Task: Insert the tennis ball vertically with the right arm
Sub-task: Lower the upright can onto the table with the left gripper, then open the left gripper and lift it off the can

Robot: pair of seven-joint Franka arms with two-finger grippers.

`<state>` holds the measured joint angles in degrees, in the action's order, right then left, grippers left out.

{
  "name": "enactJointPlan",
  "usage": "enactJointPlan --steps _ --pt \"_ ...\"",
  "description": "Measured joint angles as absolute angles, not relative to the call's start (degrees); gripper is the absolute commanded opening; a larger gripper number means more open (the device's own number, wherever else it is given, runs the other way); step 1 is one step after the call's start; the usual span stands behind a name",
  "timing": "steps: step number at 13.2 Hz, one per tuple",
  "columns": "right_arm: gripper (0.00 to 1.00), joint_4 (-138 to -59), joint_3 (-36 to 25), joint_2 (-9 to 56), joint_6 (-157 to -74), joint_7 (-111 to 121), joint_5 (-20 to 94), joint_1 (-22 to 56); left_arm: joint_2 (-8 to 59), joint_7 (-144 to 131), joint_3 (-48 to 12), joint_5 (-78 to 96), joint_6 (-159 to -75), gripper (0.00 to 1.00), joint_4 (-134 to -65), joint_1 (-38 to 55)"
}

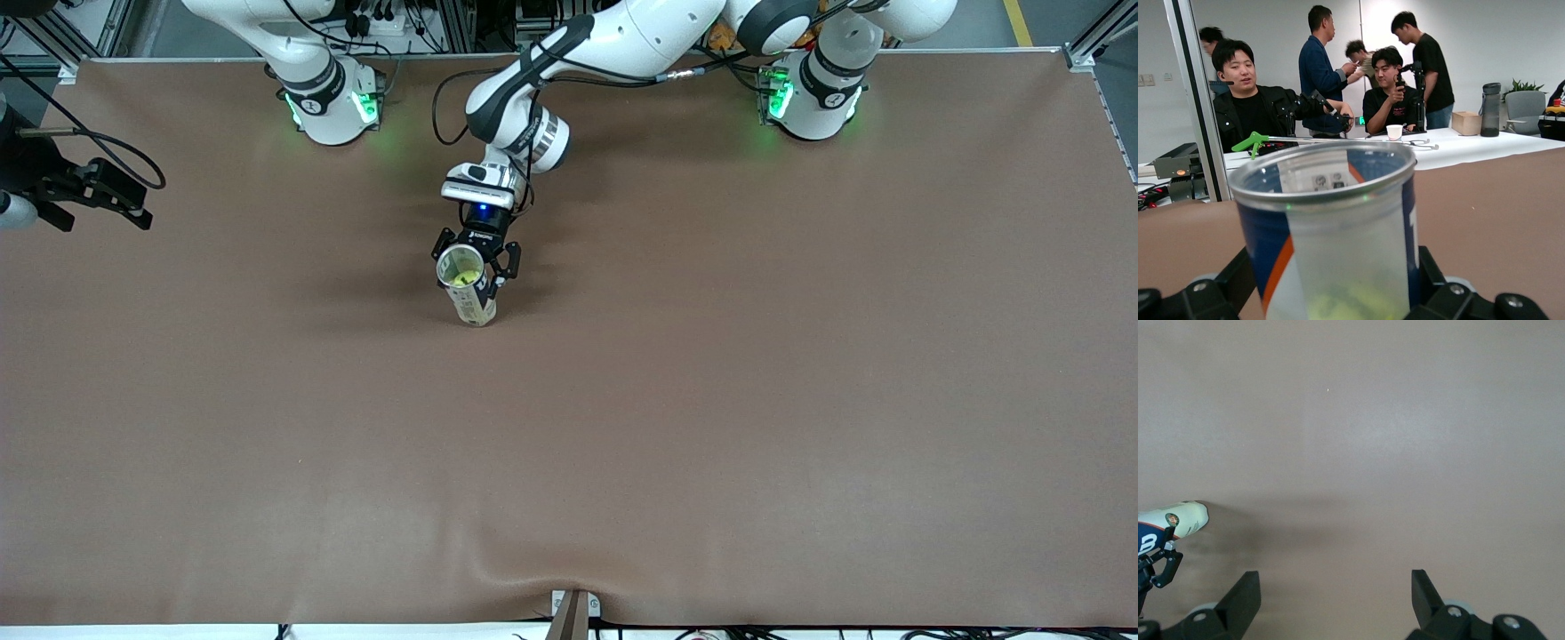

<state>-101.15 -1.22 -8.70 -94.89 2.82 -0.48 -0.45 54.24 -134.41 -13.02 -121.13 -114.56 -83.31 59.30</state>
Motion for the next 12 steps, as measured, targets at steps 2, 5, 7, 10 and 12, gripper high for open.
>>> enactJointPlan --steps 2,5,7,10,12 --pt "1.00 -101.15 -1.22 -8.70 -94.89 2.82 -0.48 -0.46 54.16 -134.64 -13.69 -121.11 -113.95 1.00 -83.80 59.47" --pt "1.00 -101.10 -1.22 -8.71 -94.74 2.82 -0.49 -0.46 54.12 -135.87 -15.12 -121.04 -111.94 1.00 -85.45 59.62" --pt "1.00 -101.03 -1.24 -8.74 -94.70 2.82 -0.51 -0.56 54.11 -137.31 -16.40 -121.01 -110.93 1.00 -86.57 59.67" --pt "1.00 -101.02 -1.24 -8.74 -94.70 2.82 -0.52 -1.11 54.10 -139.34 -19.06 -120.63 -108.18 1.00 -88.28 59.73" --pt "1.00 -101.02 -1.23 -8.74 -94.70 2.82 -0.52 -1.14 54.10 -140.14 -21.39 -118.37 -105.56 1.00 -89.65 59.75"
